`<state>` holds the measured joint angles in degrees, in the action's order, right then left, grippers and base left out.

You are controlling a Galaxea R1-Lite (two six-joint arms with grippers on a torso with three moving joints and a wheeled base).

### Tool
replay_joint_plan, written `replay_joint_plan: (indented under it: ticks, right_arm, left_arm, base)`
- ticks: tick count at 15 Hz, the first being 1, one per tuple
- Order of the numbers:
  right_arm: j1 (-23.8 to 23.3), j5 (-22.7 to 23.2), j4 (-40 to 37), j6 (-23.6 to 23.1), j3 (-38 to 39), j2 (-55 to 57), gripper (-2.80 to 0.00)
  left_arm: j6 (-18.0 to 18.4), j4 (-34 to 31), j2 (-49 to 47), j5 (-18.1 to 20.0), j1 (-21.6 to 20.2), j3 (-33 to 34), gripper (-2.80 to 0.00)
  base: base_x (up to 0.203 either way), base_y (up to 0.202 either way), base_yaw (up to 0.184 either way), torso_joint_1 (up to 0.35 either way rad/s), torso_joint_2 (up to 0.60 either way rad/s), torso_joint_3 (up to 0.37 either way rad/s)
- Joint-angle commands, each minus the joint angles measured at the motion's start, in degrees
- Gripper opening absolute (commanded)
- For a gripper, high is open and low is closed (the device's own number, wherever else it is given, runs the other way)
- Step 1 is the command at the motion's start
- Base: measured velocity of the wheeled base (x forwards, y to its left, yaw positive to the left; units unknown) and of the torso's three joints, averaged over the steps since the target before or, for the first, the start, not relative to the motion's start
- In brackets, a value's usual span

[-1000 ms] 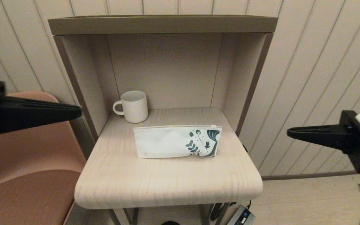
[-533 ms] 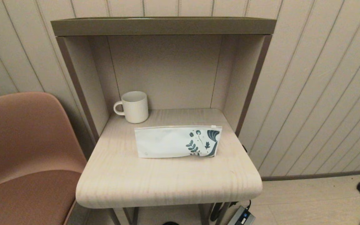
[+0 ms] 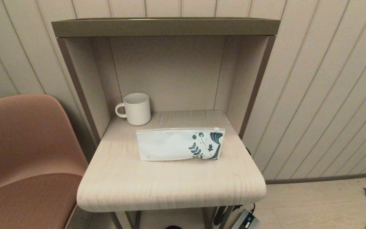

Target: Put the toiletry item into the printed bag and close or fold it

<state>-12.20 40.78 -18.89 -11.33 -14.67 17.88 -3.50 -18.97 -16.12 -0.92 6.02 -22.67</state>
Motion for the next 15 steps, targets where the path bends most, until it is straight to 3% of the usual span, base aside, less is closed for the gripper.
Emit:
replay_joint_plan:
  ticks: [1, 4, 7, 8, 10, 11, 13, 15]
  right_arm:
    - [0.32, -3.75, 1.27, -0.97, 3.81, -2.27, -2.8]
    - [0.46, -5.88, 11.2, -0.2, 8.12, -2.26, -2.8]
    - [0.65, -15.25, 28.56, 2.15, 13.74, -2.25, -2.8]
    - [0.57, -19.38, 29.92, 3.64, 14.45, -2.3, -2.8]
    - [0.46, -21.62, 28.96, 5.47, 14.67, -2.41, -2.8]
    - [0.46, -21.82, 29.07, 4.8, 14.67, -2.36, -2.8]
    - [0.75, -21.25, 29.03, 3.78, 14.67, -2.24, -2.8]
    - [0.95, -16.56, 26.12, 3.95, 13.81, -2.25, -2.8]
  left_arm:
    - [1.53, 9.3, 0.2, -0.18, -0.1, 7.37, -2.8]
    - [5.87, 18.54, 0.21, -1.87, -0.12, 18.77, -2.8]
    - [9.07, 26.39, 0.3, -1.03, -0.13, 22.66, -2.8]
    - [9.98, 26.51, 0.3, 0.08, -0.13, 22.67, -2.8]
    - [10.56, 26.18, 0.12, 4.08, 0.5, 22.67, -2.8]
    - [10.71, 26.13, 0.11, 4.25, 3.41, 22.67, -2.8]
    - [10.3, 25.47, 0.17, 4.32, 10.72, 22.67, -2.8]
    - [8.6, 25.09, 0.35, 2.73, 11.65, 22.67, -2.8]
  base:
    - [0.0, 0.0, 0.0, 0.0, 0.0, 0.0]
    - [0.0, 0.0, 0.0, 0.0, 0.0, 0.0]
    - [0.0, 0.0, 0.0, 0.0, 0.0, 0.0]
    - [0.0, 0.0, 0.0, 0.0, 0.0, 0.0]
    - [0.0, 0.0, 0.0, 0.0, 0.0, 0.0]
    - [0.0, 0.0, 0.0, 0.0, 0.0, 0.0]
    - [0.0, 0.0, 0.0, 0.0, 0.0, 0.0]
    - [0.0, 0.0, 0.0, 0.0, 0.0, 0.0]
